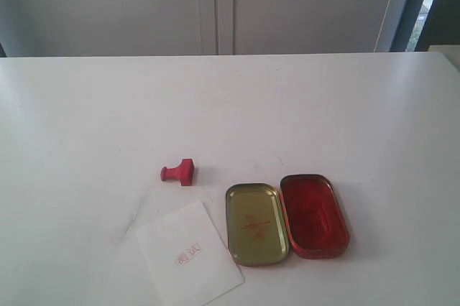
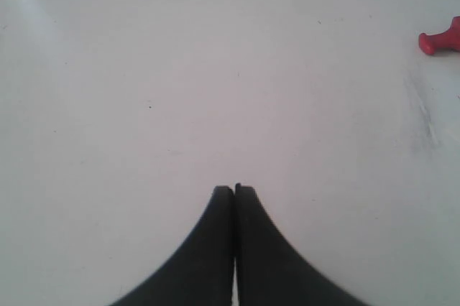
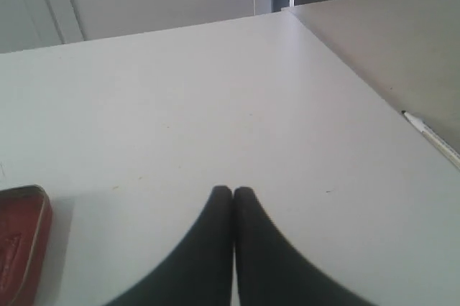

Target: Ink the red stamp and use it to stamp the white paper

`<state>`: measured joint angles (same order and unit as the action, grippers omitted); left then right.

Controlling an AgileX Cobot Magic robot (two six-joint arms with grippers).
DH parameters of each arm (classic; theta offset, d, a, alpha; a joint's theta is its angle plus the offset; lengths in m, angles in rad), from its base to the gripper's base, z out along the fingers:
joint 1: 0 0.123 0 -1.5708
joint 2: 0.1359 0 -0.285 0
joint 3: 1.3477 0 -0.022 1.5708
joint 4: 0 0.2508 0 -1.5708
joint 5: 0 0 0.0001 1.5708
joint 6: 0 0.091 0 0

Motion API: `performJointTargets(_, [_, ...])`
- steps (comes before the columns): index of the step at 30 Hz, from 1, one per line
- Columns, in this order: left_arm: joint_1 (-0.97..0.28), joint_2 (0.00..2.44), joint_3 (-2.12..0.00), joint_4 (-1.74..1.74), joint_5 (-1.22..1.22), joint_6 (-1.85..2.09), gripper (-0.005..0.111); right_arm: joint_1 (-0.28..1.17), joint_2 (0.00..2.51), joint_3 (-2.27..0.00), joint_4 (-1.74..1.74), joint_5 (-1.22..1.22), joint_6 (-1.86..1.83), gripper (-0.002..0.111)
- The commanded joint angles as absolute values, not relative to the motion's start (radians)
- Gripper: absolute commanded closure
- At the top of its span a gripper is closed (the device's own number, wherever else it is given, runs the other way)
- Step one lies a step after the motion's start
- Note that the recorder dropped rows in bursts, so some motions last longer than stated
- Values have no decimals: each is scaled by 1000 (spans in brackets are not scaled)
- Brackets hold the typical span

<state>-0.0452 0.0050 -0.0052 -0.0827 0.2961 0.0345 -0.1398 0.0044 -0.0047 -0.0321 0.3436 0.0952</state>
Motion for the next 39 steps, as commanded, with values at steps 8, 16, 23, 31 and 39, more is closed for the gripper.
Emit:
performJointTargets(8, [-43, 0, 0, -85, 291, 33, 107, -136, 0, 0, -60, 342, 37, 108])
performJointTargets(16, [-43, 0, 0, -85, 291, 33, 107, -136, 0, 0, -52, 342, 37, 108])
performJointTargets(23, [-43, 0, 0, -85, 291, 33, 107, -136, 0, 0, -52, 342, 37, 108])
performJointTargets(31, [-43, 0, 0, -85, 291, 33, 107, -136, 0, 0, -52, 342, 37, 108])
performJointTargets(39, [-43, 0, 0, -85, 291, 33, 107, -136, 0, 0, -52, 342, 37, 108])
